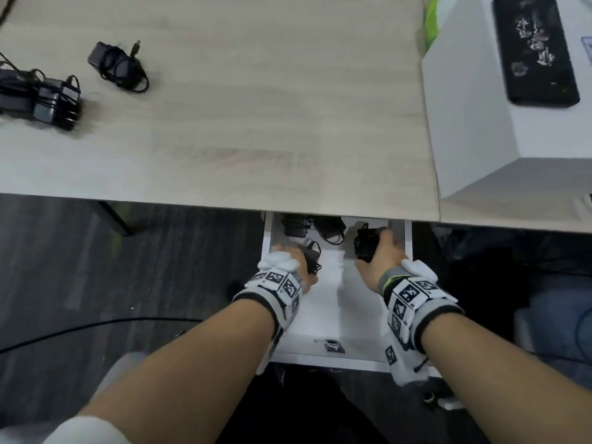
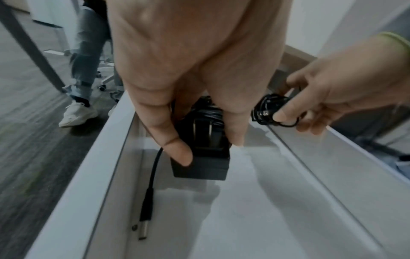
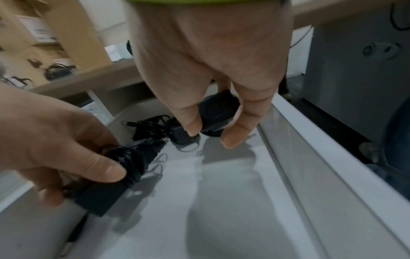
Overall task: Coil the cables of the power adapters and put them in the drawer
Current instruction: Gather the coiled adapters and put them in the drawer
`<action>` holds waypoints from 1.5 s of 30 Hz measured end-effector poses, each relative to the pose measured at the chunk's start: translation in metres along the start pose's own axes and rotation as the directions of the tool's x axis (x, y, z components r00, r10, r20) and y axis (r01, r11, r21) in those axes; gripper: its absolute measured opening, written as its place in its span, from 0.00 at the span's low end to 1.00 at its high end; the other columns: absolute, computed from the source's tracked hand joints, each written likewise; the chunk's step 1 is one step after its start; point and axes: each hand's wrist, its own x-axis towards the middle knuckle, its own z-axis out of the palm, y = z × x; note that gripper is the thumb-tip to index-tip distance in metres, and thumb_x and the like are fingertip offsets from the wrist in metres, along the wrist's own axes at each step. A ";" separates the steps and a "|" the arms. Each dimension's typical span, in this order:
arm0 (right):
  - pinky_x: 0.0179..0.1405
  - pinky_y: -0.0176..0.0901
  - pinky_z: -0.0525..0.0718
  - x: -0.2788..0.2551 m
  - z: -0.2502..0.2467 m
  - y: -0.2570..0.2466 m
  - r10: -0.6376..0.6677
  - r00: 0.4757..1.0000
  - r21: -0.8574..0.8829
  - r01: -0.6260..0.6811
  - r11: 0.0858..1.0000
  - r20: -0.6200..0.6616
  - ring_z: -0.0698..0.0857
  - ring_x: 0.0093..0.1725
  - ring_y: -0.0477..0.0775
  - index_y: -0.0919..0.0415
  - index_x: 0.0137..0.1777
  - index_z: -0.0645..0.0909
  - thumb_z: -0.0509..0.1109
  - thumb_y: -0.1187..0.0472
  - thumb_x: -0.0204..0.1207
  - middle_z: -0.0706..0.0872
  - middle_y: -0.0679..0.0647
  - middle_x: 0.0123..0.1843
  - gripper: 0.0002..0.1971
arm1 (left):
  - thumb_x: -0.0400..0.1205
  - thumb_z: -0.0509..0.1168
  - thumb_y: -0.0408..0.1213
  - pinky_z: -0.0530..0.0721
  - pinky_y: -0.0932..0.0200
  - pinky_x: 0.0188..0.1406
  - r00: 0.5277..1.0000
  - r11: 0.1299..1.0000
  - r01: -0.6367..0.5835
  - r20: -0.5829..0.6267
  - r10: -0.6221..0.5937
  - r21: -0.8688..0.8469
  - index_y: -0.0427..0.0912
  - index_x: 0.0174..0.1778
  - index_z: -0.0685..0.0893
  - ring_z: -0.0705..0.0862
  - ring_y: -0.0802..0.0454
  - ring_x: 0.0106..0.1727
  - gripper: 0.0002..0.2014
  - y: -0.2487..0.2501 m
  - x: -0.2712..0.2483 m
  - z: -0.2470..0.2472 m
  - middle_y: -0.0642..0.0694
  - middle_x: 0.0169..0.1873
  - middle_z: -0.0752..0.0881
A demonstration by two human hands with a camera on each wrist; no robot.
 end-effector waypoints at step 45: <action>0.50 0.51 0.85 -0.018 -0.047 -0.112 -0.624 0.778 -0.390 0.598 0.700 0.072 0.84 0.47 0.58 0.43 0.55 0.77 0.60 0.40 0.77 0.86 0.50 0.53 0.13 | 0.84 0.59 0.54 0.73 0.54 0.40 0.978 0.977 -0.084 -0.170 0.118 0.194 0.44 0.68 0.74 0.83 0.43 0.57 0.22 -0.053 -0.055 -0.097 0.43 0.62 0.82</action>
